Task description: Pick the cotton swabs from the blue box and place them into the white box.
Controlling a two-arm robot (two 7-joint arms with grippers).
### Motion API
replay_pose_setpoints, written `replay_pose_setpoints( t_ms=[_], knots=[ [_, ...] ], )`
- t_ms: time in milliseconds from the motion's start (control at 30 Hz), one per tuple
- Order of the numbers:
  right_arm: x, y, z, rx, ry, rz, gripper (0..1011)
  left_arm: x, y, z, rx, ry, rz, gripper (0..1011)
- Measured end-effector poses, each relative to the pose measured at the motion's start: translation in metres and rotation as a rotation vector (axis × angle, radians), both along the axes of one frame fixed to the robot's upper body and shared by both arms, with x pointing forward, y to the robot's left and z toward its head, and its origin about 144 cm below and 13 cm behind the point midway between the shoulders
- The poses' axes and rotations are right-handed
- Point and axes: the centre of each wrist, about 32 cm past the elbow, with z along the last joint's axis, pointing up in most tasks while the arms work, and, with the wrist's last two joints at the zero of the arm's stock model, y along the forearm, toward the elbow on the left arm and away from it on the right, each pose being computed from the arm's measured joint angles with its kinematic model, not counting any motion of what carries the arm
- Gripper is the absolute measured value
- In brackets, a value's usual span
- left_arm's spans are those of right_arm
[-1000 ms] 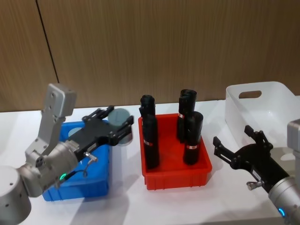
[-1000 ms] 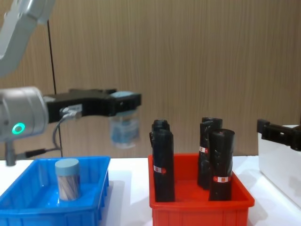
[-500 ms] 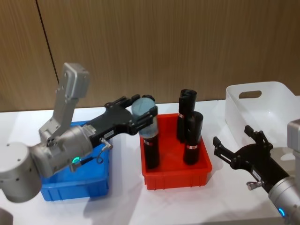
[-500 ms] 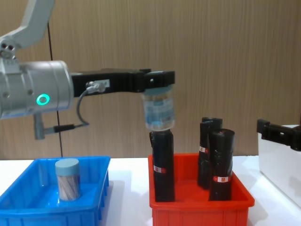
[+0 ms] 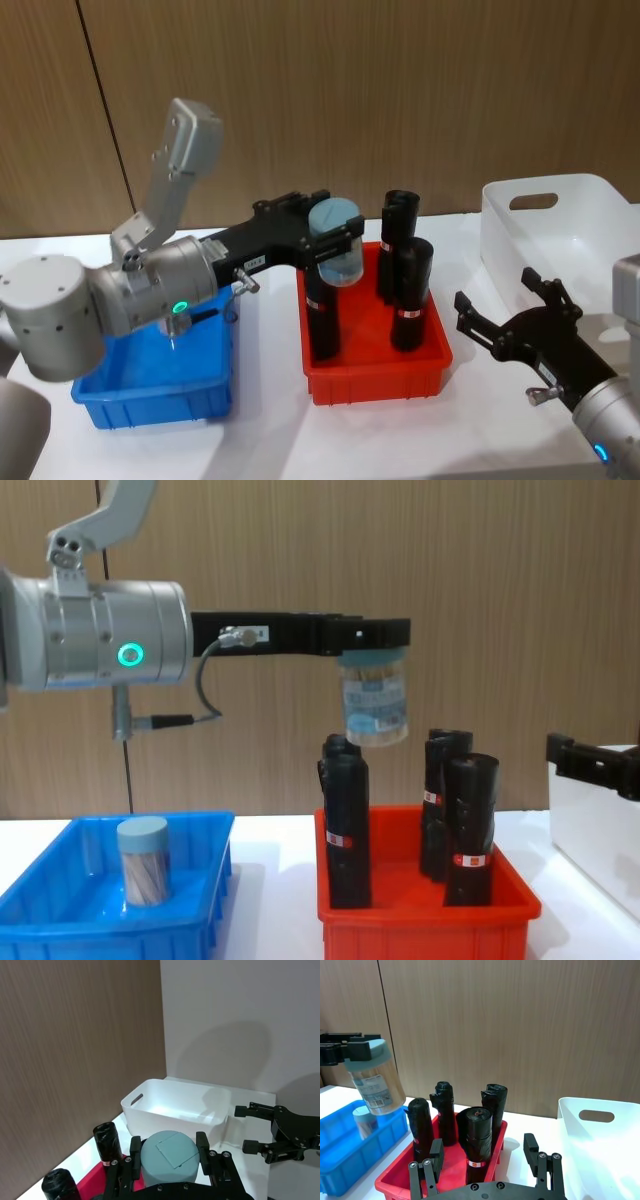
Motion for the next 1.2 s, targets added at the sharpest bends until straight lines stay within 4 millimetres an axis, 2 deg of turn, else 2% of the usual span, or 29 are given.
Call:
replay_pose_setpoints(
  t_ms=[367, 767, 1200],
  knots=[
    [0.0, 0.0, 0.0, 0.0, 0.0, 0.0, 1002, 0.016, -0.005, 0.014, 0.039, 0.036, -0.043, 665],
    [0.0, 0.0, 0.0, -0.004, 0.0, 0.001, 1002, 0.022, -0.007, 0.02, 0.055, 0.05, -0.061, 665],
    [0.007, 0.001, 0.014, -0.098, 0.013, 0.058, 1001, 0.025, -0.007, 0.023, 0.062, 0.057, -0.068, 665]
  ],
)
